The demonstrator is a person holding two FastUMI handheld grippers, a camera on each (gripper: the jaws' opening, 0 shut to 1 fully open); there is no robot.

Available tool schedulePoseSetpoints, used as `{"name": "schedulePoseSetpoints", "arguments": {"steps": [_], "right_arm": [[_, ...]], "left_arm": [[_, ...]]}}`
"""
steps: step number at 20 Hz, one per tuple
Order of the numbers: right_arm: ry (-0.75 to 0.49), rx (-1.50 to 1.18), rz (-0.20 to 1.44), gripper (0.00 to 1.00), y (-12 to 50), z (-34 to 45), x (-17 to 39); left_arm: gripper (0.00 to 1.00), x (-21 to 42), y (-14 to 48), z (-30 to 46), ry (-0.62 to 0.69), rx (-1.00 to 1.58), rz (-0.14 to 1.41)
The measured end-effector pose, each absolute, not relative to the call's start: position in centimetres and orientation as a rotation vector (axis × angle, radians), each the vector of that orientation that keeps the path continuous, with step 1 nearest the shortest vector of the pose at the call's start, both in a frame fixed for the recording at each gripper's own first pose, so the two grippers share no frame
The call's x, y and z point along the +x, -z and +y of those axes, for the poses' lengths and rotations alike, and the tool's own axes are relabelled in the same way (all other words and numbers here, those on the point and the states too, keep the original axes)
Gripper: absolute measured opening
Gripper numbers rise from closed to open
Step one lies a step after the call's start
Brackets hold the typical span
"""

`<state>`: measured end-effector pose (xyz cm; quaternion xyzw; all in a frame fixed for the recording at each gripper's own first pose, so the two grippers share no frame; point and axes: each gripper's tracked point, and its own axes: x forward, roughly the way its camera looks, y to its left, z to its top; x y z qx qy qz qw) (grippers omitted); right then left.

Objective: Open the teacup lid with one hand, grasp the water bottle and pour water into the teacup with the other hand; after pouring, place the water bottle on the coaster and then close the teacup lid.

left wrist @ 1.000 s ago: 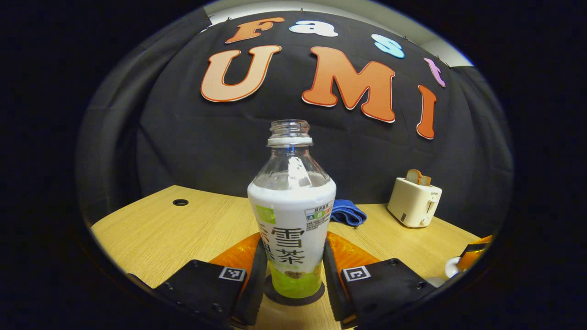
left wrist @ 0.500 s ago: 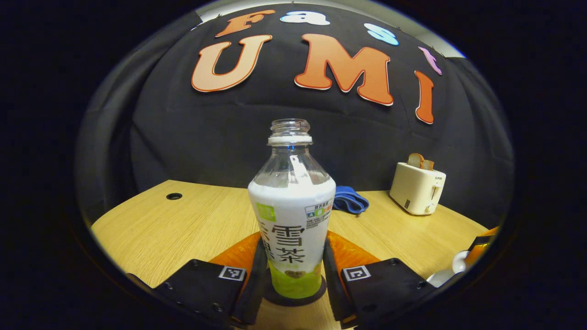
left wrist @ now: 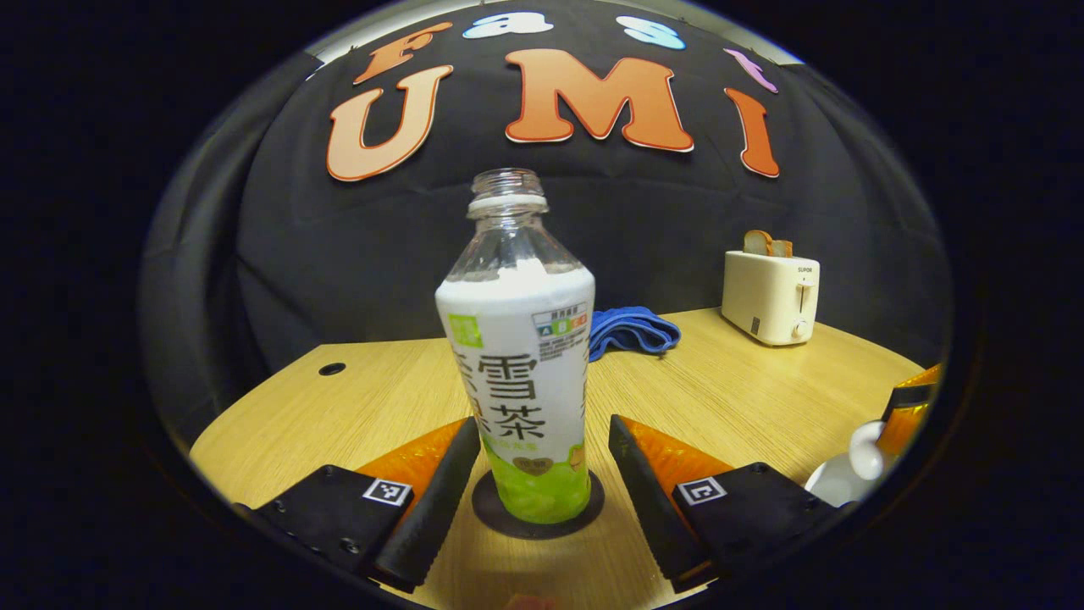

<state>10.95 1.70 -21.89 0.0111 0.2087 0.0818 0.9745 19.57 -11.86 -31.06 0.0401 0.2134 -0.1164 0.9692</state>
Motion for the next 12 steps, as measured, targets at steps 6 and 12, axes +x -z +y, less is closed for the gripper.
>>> {"name": "schedulePoseSetpoints", "arguments": {"steps": [6, 12], "right_arm": [[-0.189, 0.018, 0.421, 0.21, 22.3, 3.2, 10.6], [-0.193, -0.026, 0.432, 0.22, 24.0, 3.8, 10.3]], "left_arm": [[0.98, 17.4, 28.7, -10.7, 0.213, 0.083, 0.388], [0.98, 14.9, 26.3, -9.0, 0.162, 0.034, 0.341]]}}
